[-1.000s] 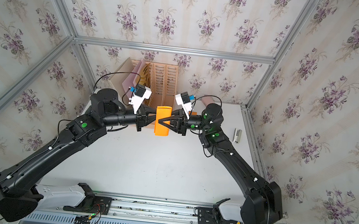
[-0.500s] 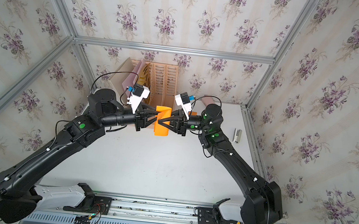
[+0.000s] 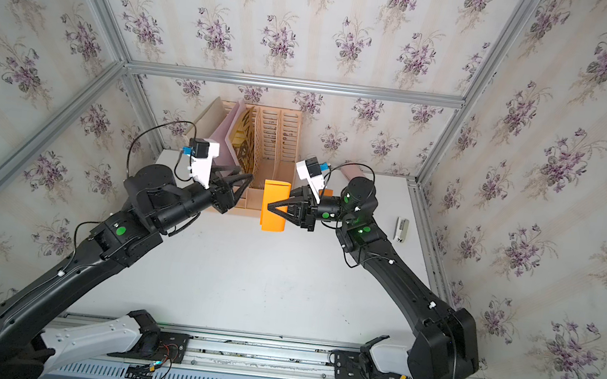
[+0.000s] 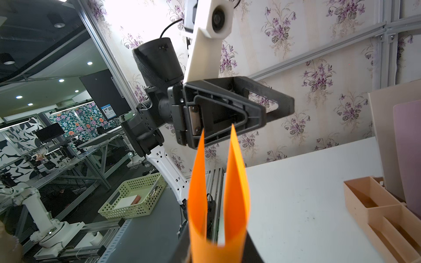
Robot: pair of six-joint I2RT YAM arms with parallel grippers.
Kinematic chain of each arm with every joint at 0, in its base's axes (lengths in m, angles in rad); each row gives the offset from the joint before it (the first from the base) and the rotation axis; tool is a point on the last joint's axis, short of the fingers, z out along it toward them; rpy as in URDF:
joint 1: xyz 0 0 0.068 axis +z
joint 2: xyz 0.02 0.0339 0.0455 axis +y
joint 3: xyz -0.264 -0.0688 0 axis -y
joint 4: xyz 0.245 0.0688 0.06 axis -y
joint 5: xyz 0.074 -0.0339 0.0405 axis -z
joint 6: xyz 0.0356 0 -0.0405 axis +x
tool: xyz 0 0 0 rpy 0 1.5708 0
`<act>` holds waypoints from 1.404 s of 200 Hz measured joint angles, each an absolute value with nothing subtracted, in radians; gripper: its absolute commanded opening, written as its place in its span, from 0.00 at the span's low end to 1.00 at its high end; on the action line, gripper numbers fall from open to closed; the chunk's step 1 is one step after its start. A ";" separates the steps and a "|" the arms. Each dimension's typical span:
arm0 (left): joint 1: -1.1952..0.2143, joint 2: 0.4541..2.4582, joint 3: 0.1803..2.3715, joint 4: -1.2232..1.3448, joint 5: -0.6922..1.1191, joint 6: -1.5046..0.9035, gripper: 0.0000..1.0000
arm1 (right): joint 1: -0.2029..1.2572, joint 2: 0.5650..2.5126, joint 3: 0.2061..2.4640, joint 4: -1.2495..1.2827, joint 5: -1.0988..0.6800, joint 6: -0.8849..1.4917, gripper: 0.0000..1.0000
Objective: Fold the square paper along the opposite sides
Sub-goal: Fold the paper.
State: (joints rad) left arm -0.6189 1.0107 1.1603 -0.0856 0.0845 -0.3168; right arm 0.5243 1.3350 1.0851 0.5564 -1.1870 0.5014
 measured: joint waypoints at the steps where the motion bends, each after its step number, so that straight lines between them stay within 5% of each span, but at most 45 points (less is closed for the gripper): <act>1: -0.619 1.008 1.156 -0.084 0.082 -0.317 0.54 | 0.524 1.334 1.085 0.556 -1.187 0.501 0.24; 119: -0.619 0.909 1.000 -0.041 0.463 -0.295 0.62 | 0.524 1.300 1.123 0.582 -1.194 0.523 0.27; 281: -0.619 0.945 0.991 -0.002 0.587 -0.269 0.45 | 0.524 1.333 1.115 0.744 -1.244 0.657 0.35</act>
